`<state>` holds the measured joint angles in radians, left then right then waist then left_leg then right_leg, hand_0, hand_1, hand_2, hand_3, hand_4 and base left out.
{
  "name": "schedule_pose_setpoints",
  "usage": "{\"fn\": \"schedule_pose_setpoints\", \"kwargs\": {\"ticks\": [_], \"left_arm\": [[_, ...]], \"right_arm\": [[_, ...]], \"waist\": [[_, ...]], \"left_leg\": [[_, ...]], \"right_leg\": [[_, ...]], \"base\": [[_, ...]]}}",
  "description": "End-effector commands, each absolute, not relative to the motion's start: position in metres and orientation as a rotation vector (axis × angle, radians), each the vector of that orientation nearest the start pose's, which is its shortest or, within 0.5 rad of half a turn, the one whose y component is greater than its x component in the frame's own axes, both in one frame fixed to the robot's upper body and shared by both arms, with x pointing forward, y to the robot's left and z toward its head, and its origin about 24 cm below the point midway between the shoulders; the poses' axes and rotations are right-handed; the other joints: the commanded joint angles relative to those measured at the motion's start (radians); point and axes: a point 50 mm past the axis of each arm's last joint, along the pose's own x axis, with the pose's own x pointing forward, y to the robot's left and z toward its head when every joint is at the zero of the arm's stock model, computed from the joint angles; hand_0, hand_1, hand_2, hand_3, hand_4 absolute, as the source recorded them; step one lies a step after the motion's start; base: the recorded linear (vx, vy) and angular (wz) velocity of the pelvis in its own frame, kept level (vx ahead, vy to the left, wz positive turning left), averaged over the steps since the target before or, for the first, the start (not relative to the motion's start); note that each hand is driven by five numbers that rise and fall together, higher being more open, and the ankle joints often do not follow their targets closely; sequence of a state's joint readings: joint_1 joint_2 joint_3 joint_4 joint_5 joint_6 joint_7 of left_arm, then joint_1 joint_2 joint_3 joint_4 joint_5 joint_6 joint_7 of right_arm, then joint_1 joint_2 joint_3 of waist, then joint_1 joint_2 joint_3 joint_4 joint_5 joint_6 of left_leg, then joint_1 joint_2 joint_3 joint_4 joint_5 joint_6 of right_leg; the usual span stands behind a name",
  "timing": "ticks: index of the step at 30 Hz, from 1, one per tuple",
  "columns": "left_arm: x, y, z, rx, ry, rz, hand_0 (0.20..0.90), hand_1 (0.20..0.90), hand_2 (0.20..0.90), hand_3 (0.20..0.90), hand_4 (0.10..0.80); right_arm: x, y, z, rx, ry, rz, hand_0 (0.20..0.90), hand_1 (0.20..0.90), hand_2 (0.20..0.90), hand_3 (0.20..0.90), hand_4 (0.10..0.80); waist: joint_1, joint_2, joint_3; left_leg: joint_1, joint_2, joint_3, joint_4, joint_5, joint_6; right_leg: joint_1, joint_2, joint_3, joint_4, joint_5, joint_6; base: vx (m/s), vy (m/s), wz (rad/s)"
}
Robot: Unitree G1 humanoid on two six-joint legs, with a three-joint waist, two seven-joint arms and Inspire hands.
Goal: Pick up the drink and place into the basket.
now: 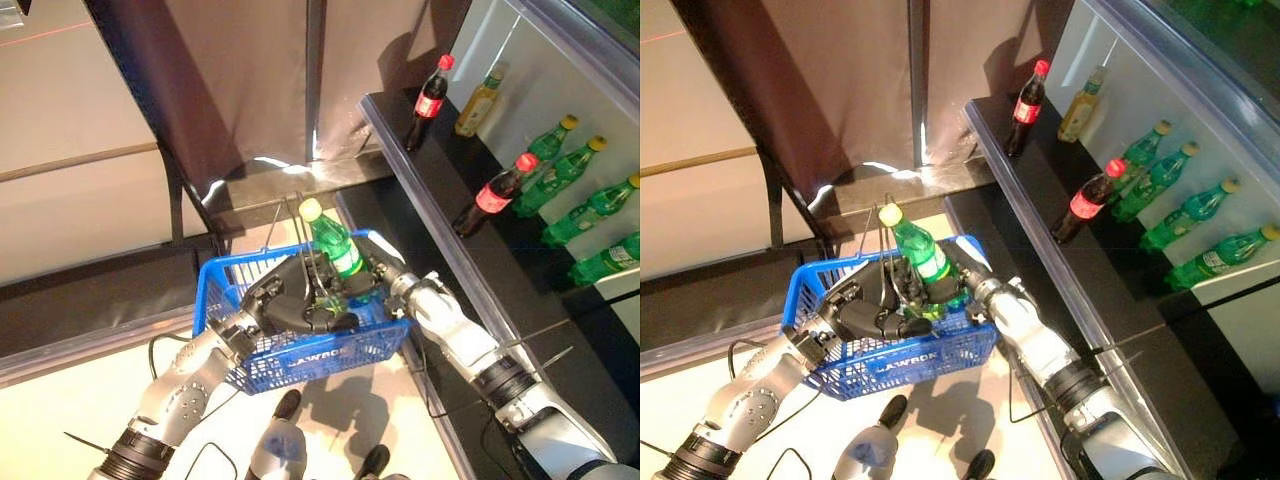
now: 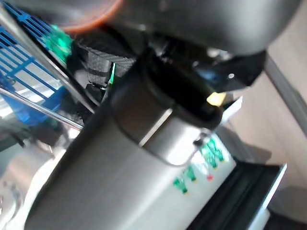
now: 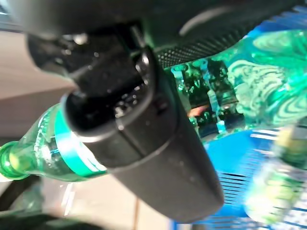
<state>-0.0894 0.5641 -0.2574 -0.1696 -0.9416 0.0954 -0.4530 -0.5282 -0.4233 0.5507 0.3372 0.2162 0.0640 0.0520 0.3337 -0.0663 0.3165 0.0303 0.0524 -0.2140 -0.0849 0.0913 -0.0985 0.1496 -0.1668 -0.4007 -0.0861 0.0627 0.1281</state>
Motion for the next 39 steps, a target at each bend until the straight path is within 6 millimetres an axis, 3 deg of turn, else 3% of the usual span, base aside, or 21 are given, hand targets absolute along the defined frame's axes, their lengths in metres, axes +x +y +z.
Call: {"fn": "schedule_pose_setpoints", "kwargs": {"ticks": [1,11,17,30,39], "left_arm": [[0.223,0.102,0.215,-0.434,-0.7,-1.261,0.3,0.3,0.3,0.2,0.1],[0.218,0.102,0.22,-0.434,-0.727,-1.285,0.3,0.3,0.3,0.2,0.1],[0.216,0.101,0.221,-0.427,-0.725,-1.303,0.3,0.3,0.3,0.2,0.1],[0.213,0.093,0.223,-0.378,-0.723,-1.38,0.3,0.3,0.3,0.2,0.1],[0.21,0.084,0.226,-0.366,-0.725,-1.435,0.3,0.3,0.3,0.2,0.1]], "right_arm": [[0.335,-0.081,0.105,-0.44,-0.158,0.528,0.3,0.3,0.3,0.2,0.1],[0.336,-0.093,0.069,-0.463,0.023,0.49,0.3,0.3,0.3,0.2,0.1],[0.334,-0.096,0.058,-0.514,0.072,0.512,0.3,0.3,0.3,0.2,0.1],[0.334,-0.066,0.076,-0.844,-0.001,0.749,0.3,0.3,0.3,0.2,0.1],[0.334,-0.048,0.078,-0.931,0.025,0.863,0.3,0.3,0.3,0.2,0.1]], "waist": [[-0.005,-0.02,-0.265],[0.002,-0.023,-0.264],[0.0,-0.024,-0.262],[0.005,-0.033,-0.261],[0.014,-0.037,-0.267]], "left_leg": [[0.031,0.008,0.125,-0.002,-0.036,0.021],[0.033,0.007,0.123,-0.002,-0.037,0.021],[0.036,0.008,0.126,-0.002,-0.038,0.021],[0.04,0.008,0.126,-0.002,-0.035,0.021],[0.042,0.004,0.117,-0.002,-0.034,0.021]], "right_leg": [[0.034,-0.014,-0.009,0.019,-0.021,-0.003],[0.04,-0.012,-0.009,0.017,-0.022,-0.004],[0.038,-0.012,-0.006,0.019,-0.021,-0.003],[0.04,-0.009,0.001,0.023,-0.024,-0.007],[0.047,-0.007,0.0,0.021,-0.025,-0.01]], "base": [[0.0,0.0,0.0],[0.0,0.0,0.0],[0.0,0.0,0.0],[0.0,0.0,0.0],[0.0,0.0,0.0]]}}
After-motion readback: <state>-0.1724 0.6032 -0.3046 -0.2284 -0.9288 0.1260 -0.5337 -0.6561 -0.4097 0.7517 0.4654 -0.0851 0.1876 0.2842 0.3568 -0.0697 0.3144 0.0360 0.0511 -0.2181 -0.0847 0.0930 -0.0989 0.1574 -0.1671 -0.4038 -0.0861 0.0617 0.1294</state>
